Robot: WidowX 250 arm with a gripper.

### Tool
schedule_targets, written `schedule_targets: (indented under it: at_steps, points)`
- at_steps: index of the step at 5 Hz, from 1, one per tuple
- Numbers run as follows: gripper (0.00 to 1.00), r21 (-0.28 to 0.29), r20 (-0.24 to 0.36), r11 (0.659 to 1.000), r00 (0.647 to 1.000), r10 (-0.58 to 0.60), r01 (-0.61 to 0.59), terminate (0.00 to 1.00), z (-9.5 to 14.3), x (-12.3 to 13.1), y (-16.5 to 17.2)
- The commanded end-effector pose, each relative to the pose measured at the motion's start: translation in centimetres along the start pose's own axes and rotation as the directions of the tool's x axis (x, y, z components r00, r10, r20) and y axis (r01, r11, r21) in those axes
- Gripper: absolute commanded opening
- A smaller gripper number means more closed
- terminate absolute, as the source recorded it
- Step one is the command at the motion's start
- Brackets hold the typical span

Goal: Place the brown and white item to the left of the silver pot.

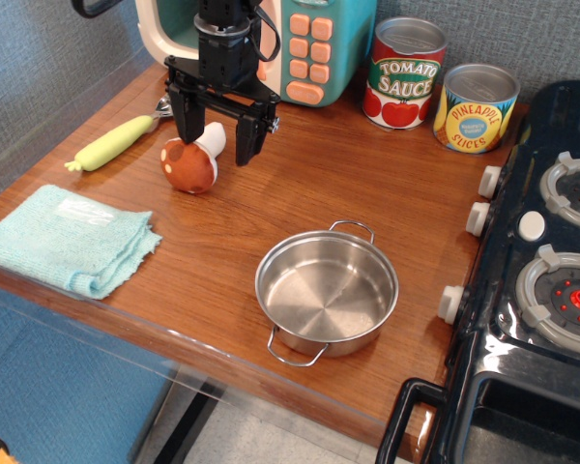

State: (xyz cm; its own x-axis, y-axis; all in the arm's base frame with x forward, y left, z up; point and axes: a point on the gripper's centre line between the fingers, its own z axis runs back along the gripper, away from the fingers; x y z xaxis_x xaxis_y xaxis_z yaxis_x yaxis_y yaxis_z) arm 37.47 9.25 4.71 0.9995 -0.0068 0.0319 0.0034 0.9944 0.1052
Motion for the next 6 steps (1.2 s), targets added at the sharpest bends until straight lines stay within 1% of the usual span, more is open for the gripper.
schedule_targets:
  at_steps: [1, 2, 3, 4, 5, 6]
  points:
    - [1.00, 0.026, 0.016, 0.999, 1.000, 0.020, -0.020, 0.00, 0.7, 0.7, 0.6]
    - [1.00, 0.038, -0.001, 0.999, 1.000, 0.030, -0.030, 0.00, 0.6, 0.5, 0.8]
    - [1.00, 0.054, -0.019, 0.995, 0.997, 0.080, -0.079, 0.00, 0.3, -0.1, 2.3]
    - [1.00, 0.054, -0.038, 0.991, 0.991, 0.128, -0.126, 0.00, -0.3, -0.4, 3.8]
    - [1.00, 0.046, -0.061, 0.990, 0.989, 0.137, -0.134, 0.00, -1.3, -0.3, 4.2]
    - [0.00, 0.035, -0.059, 0.990, 0.989, 0.137, -0.135, 0.00, -1.9, -0.2, 4.2]
